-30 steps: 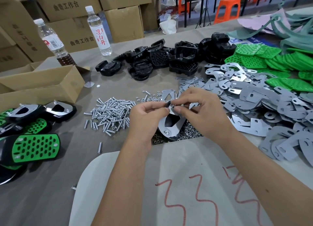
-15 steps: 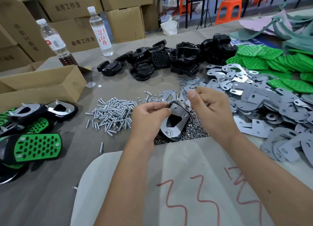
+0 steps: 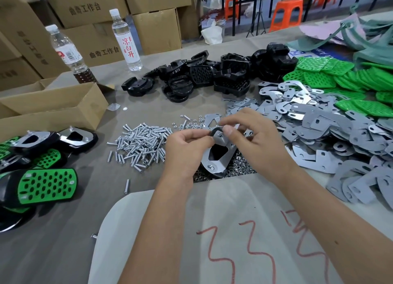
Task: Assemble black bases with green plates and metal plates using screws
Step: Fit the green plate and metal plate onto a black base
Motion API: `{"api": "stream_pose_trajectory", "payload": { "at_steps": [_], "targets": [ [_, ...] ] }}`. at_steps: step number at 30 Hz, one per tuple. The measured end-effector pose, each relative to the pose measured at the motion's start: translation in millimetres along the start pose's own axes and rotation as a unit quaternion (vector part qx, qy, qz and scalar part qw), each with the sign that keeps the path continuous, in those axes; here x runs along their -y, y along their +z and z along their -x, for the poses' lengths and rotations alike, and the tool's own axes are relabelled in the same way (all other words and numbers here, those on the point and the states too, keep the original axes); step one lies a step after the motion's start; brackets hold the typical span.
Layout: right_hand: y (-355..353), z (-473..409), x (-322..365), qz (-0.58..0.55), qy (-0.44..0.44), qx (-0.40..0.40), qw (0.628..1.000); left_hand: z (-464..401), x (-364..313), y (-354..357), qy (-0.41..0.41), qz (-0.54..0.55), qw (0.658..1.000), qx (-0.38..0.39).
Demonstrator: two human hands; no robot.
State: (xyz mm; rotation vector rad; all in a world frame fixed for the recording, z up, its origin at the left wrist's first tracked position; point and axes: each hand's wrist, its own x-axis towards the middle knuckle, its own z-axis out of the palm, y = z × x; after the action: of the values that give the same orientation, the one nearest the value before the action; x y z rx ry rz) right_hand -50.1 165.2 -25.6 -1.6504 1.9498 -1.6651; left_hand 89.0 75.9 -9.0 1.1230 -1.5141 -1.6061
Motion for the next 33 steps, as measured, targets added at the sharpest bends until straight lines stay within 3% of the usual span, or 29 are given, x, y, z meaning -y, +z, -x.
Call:
{"api": "stream_pose_trajectory", "payload": {
  "at_steps": [3,12,24,33],
  "targets": [
    [2.9,-0.5,1.0,0.022,-0.002,0.037,0.999,1.0,-1.4,0.6,0.001,0.003,1.0,0.009],
    [3.8,-0.9,-4.2,0.041,-0.039,-0.024,0.998,0.5,0.1,0.4,0.01,-0.006,1.0,0.013],
    [11.7,-1.3,4.0,0.205,-0.051,0.016,0.977,5.5,-3.5,3.2,0.038,0.012,0.999,0.011],
    [13.7,-2.1,3.1,0.215,-0.034,-0.041,0.975,10.3,-5.5,7.4,0.036,0.008,0.999,0.026]
  ]
}}
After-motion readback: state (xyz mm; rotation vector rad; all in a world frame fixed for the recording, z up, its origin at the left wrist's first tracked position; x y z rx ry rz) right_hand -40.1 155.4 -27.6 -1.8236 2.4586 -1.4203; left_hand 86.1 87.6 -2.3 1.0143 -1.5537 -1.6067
